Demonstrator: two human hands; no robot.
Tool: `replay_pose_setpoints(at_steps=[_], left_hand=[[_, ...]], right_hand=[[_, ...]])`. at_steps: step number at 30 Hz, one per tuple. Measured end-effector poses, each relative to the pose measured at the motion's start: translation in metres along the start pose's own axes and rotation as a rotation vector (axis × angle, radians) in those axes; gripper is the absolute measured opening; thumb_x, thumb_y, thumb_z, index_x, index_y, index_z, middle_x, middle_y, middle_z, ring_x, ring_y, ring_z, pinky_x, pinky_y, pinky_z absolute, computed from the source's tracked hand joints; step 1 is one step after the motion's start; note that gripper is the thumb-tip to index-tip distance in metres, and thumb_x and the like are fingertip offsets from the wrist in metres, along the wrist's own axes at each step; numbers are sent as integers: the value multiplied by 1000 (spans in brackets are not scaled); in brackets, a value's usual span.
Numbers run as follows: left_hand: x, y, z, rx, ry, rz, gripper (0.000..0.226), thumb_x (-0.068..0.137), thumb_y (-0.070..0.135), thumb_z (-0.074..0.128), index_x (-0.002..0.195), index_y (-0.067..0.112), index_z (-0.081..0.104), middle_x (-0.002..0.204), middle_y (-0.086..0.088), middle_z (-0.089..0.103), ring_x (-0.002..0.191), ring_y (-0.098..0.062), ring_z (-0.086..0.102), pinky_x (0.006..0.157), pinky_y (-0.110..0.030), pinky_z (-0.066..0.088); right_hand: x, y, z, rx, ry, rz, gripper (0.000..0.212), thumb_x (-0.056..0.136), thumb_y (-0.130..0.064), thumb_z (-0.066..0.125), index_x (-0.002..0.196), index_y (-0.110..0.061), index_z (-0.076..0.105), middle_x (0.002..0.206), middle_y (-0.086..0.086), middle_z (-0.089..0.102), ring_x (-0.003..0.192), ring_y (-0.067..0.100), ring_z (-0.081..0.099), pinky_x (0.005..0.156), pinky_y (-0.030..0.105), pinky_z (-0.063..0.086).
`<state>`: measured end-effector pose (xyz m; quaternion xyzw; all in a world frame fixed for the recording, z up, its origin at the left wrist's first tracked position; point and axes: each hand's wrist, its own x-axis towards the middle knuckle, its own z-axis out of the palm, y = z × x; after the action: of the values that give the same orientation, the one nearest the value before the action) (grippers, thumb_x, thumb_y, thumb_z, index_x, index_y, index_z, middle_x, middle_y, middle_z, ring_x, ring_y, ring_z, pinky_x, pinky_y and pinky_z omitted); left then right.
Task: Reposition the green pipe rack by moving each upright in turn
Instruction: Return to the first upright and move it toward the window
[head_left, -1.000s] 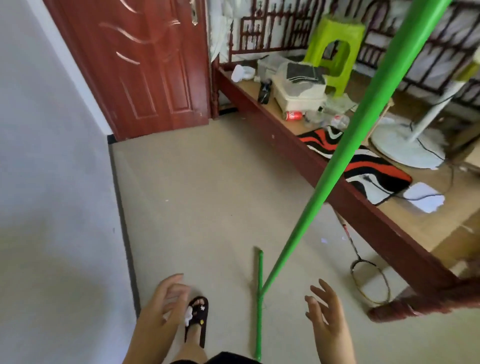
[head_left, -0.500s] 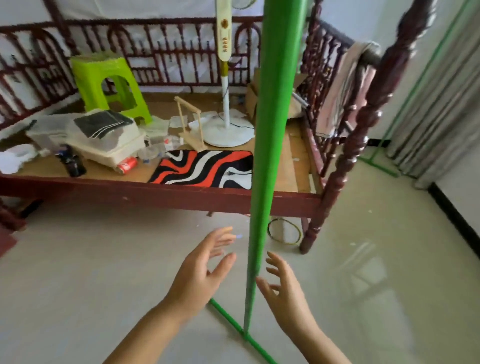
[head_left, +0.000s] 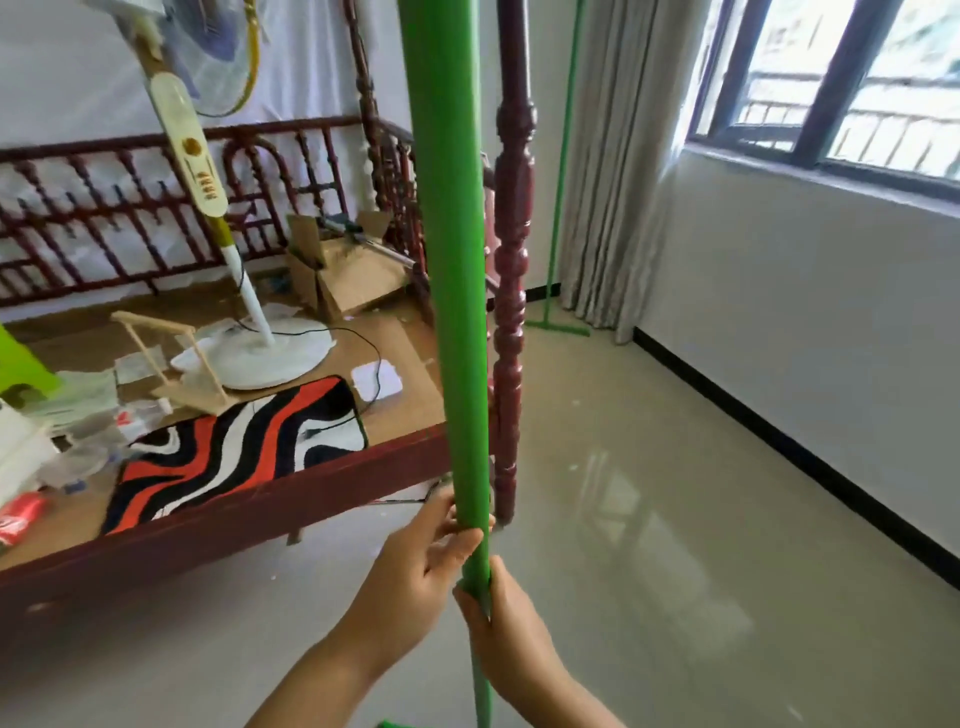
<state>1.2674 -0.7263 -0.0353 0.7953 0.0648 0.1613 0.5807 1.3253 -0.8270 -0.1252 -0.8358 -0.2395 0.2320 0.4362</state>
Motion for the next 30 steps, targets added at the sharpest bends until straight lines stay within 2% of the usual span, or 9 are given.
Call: replay_pose_setpoints(at_steps=[4, 8, 10, 13, 16, 18, 19, 23, 30], left_hand=[[21, 8, 34, 38, -184, 79, 21, 82, 33, 53, 103, 38, 55, 95, -5, 69, 92, -5, 64, 80, -14, 50], [52, 15, 91, 151, -278, 195, 14, 87, 20, 58, 101, 21, 56, 83, 21, 57, 83, 9, 59, 74, -3, 43], [66, 24, 122, 134, -333, 217, 12, 88, 18, 56, 100, 20, 54, 84, 16, 57, 83, 0, 60, 73, -6, 46], [88, 38, 170, 115, -383, 229, 18, 88, 18, 56, 105, 11, 55, 94, -5, 64, 86, -18, 63, 75, -21, 53], [110, 51, 223, 115, -395, 249, 19, 87, 17, 57, 104, 8, 55, 90, -4, 60, 78, -18, 58, 62, -4, 42], [126, 60, 262, 111, -413, 258, 19, 86, 16, 59, 102, 7, 55, 87, -3, 58, 74, -17, 56, 59, -3, 39], [133, 64, 283, 110, -426, 264, 17, 86, 17, 59, 100, 9, 55, 86, -2, 58, 74, -17, 56, 60, -5, 40], [163, 81, 363, 96, -497, 249, 9, 86, 22, 58, 90, 23, 51, 77, 7, 55, 74, -18, 59, 72, -30, 50], [213, 114, 482, 67, -526, 217, 11, 86, 23, 57, 95, 17, 54, 81, -1, 57, 78, -24, 61, 78, -40, 53]], right_hand=[[-19, 18, -25, 71, 202, 105, 21, 84, -35, 46, 102, -26, 42, 98, 4, 64, 88, 23, 60, 79, 46, 50], [-34, 41, -68, 116, 364, 158, 14, 88, -28, 44, 101, -32, 40, 95, 2, 65, 86, 23, 61, 80, 49, 51], [-38, 53, -93, 119, 430, 183, 14, 89, -23, 43, 100, -31, 39, 93, 2, 64, 85, 24, 60, 80, 49, 50], [-41, 73, -133, 113, 512, 223, 11, 90, -19, 41, 97, -26, 38, 91, 6, 62, 85, 27, 58, 79, 47, 49], [-42, 98, -176, 84, 582, 249, 10, 90, -17, 42, 97, -21, 37, 93, 10, 61, 84, 30, 57, 77, 46, 47], [-44, 116, -209, 88, 621, 255, 10, 90, -16, 42, 99, -18, 38, 93, 13, 61, 84, 31, 57, 77, 47, 47], [-46, 126, -226, 88, 636, 259, 11, 90, -15, 42, 100, -17, 38, 94, 15, 61, 84, 32, 57, 77, 47, 47], [-49, 167, -300, 100, 681, 300, 10, 89, -15, 43, 98, -14, 40, 94, 16, 61, 85, 32, 57, 78, 49, 48], [-46, 227, -417, 94, 708, 324, 8, 90, -14, 43, 97, -17, 39, 92, 12, 60, 82, 29, 56, 73, 42, 45]])
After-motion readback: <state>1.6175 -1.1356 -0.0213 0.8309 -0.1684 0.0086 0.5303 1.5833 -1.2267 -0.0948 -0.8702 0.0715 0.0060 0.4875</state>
